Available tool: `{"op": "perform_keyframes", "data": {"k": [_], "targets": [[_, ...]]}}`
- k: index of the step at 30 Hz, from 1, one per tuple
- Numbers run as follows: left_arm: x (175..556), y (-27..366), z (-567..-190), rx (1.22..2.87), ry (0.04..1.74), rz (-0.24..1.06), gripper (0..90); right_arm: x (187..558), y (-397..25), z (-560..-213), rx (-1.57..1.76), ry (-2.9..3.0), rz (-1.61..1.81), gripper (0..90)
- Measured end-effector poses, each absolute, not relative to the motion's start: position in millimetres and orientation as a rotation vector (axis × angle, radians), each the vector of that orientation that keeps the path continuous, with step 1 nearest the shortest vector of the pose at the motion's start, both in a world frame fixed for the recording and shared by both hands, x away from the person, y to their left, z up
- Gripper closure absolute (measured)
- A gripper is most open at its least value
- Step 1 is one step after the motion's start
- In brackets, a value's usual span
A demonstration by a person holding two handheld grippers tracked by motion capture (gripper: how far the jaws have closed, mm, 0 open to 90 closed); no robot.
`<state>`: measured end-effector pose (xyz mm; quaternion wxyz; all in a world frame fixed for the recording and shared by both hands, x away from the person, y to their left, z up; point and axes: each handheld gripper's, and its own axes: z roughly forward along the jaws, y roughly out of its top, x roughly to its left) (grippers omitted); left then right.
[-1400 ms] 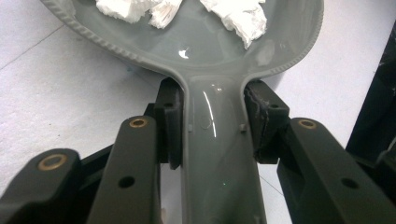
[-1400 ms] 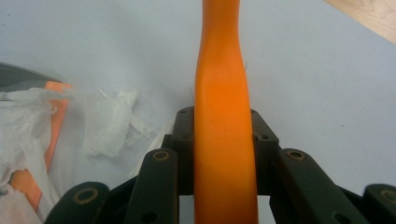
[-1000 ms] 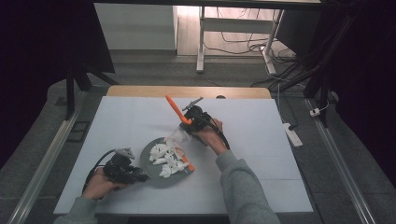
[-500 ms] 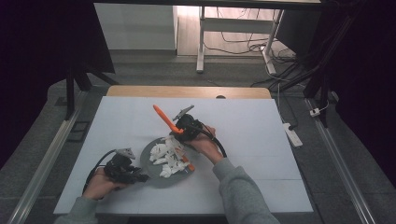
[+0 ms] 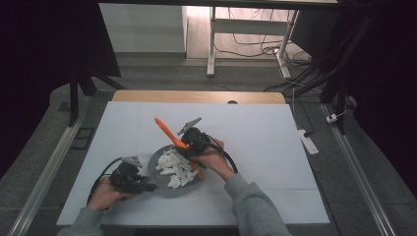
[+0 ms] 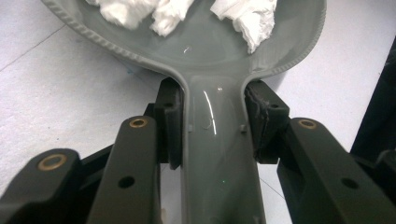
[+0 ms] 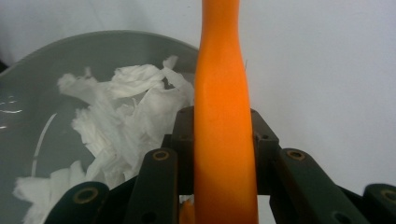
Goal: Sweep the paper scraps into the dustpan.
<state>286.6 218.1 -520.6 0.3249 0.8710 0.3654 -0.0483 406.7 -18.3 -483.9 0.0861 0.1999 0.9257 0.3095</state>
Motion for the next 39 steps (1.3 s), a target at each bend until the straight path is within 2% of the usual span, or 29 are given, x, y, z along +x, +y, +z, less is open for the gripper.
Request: {"op": "perform_keyframes", "data": {"k": [11,16,39], "targets": [[286.3,217.9,-520.7,2.286,0.959,-0.123,61.4,377.9,-5.3,-475.5,0.494,2.792,0.970,70.5],[286.2,218.0,-520.8,2.284,0.959,-0.124,61.5,375.8,-7.9,-468.4,0.509,2.749,0.985,70.5],[285.9,216.4,-521.5,2.295,0.956,-0.127,61.5,401.4,-77.2,-465.7,0.834,2.604,0.948,70.4]]}}
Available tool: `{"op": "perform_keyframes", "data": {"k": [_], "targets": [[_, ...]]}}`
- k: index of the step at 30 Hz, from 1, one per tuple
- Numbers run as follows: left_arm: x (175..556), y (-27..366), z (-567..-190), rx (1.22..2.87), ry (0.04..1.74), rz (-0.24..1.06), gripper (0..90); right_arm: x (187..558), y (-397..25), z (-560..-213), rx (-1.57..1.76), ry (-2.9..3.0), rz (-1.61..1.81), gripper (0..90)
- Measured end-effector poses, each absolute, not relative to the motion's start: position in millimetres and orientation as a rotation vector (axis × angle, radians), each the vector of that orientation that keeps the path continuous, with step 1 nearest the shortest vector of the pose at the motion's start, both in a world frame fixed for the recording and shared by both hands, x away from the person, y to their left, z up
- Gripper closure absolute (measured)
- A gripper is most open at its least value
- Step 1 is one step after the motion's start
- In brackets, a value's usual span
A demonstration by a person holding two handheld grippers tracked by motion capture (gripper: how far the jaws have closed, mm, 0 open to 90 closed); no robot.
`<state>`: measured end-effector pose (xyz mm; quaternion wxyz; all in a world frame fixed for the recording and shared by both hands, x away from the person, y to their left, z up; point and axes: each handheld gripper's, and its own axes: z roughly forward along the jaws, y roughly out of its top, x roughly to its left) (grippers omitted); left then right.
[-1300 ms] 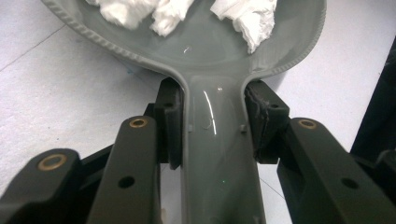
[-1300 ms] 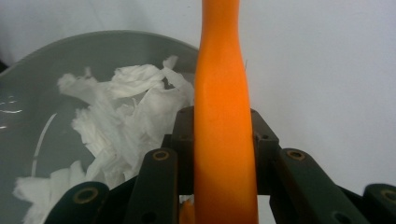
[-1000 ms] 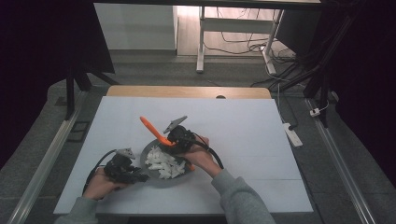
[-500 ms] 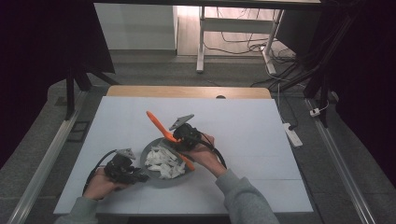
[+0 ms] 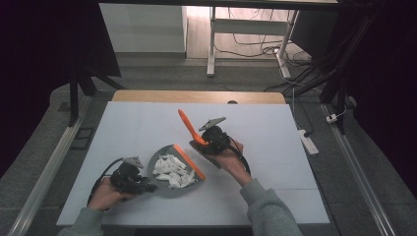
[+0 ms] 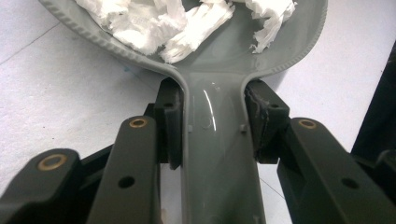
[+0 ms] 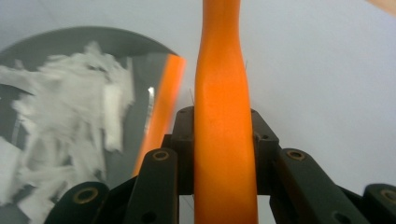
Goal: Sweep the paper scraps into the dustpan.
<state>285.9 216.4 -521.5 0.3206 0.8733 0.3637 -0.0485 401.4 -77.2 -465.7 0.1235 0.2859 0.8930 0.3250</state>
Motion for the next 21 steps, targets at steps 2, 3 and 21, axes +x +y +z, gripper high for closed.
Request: {"op": "perform_keyframes", "data": {"k": [2,3,21], "targets": [[285.8,216.4,-521.4,2.294,0.955,-0.128,61.5,404.4,-85.8,-467.2,0.869,2.588,0.934,70.5],[285.8,216.3,-521.4,2.294,0.955,-0.128,61.5,405.7,-89.7,-468.2,0.889,2.582,0.929,70.4],[285.7,214.7,-521.9,2.293,0.954,-0.130,61.5,424.7,-75.9,-484.8,0.926,2.578,0.809,70.5]]}}
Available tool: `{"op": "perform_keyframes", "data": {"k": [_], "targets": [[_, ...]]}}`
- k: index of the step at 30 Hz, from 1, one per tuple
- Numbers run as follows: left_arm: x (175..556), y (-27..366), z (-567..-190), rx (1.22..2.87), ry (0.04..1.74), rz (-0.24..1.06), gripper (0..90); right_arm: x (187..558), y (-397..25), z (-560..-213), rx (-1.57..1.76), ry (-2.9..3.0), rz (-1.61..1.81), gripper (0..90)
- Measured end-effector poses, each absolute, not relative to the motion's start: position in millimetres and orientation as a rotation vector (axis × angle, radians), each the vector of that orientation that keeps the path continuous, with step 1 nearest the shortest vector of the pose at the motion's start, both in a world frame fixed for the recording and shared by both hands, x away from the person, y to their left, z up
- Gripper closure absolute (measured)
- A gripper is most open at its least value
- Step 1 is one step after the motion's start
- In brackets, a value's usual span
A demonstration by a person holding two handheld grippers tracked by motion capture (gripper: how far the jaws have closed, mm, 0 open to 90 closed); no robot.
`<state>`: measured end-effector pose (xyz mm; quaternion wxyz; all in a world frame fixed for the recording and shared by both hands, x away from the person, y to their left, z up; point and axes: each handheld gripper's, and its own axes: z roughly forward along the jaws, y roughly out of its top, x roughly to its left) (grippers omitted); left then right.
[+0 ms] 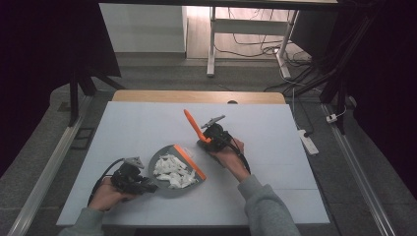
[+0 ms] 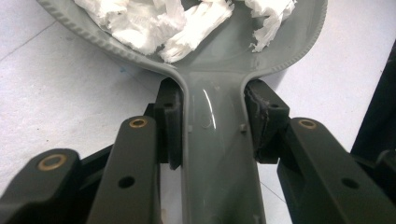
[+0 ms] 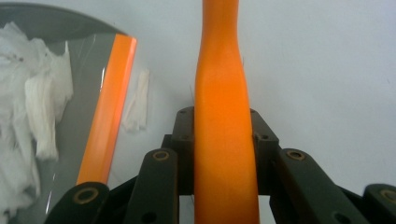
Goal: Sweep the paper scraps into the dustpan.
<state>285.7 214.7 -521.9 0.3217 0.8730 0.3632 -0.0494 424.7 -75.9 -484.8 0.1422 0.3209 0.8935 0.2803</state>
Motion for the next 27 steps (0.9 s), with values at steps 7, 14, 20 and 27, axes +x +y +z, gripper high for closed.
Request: {"op": "perform_keyframes", "data": {"k": [7,14,20,27], "targets": [[285.8,215.3,-521.7,2.293,0.952,-0.130,61.5,433.9,-50.5,-485.4,0.906,2.607,0.782,70.6],[285.7,215.2,-521.6,2.293,0.953,-0.129,61.5,417.7,-36.1,-486.7,0.804,2.643,0.786,70.5],[285.9,215.0,-521.9,2.295,0.954,-0.130,61.5,398.6,-26.5,-484.3,0.738,2.708,0.874,70.5],[285.6,214.4,-521.9,2.292,0.956,-0.128,61.5,371.7,-18.9,-466.6,0.570,2.760,0.955,70.5]]}}
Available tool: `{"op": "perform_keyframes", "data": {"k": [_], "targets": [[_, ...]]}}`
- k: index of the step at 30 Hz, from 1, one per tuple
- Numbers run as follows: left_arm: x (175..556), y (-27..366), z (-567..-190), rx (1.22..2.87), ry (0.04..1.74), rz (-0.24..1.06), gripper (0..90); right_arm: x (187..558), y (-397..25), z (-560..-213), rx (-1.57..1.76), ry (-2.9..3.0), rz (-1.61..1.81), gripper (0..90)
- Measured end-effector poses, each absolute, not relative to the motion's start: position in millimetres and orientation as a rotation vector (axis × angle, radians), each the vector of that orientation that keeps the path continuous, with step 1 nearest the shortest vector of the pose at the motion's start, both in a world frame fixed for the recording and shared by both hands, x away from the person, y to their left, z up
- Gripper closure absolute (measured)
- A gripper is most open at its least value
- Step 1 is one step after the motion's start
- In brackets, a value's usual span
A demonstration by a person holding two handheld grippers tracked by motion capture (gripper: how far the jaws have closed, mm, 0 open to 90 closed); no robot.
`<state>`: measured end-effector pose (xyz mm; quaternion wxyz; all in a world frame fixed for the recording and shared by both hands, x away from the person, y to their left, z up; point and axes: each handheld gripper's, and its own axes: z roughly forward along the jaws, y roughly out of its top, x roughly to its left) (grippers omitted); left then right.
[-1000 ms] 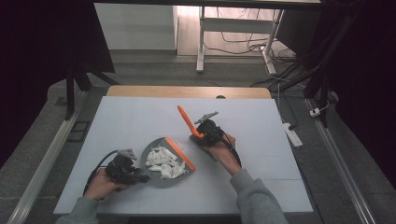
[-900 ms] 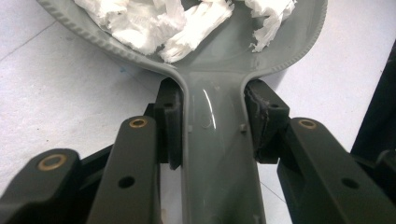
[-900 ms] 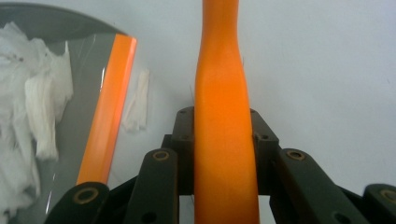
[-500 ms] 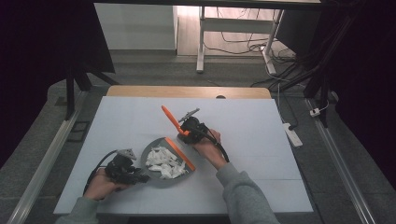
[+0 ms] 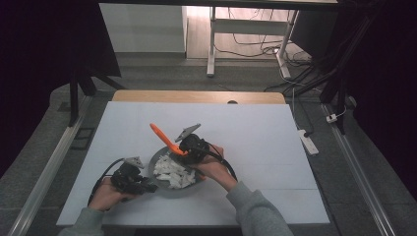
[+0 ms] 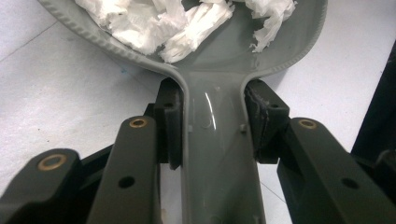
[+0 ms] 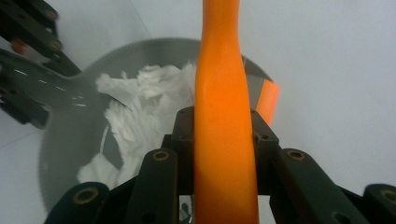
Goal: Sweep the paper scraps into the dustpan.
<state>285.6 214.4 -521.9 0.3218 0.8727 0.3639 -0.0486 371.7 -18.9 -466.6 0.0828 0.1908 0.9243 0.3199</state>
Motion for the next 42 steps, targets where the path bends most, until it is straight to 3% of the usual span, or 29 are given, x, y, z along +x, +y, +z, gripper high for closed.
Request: {"op": "perform_keyframes", "data": {"k": [16,28,42], "targets": [[285.9,214.6,-522.8,2.294,0.957,-0.132,61.5,385.2,-52.8,-451.8,0.721,2.625,1.009,70.5],[285.7,214.4,-522.8,2.296,0.954,-0.130,61.5,423.0,-103.3,-483.5,1.026,2.535,0.851,70.5],[285.5,213.0,-523.6,2.298,0.956,-0.132,61.4,384.4,-63.0,-487.3,0.857,2.649,0.934,70.5]]}}
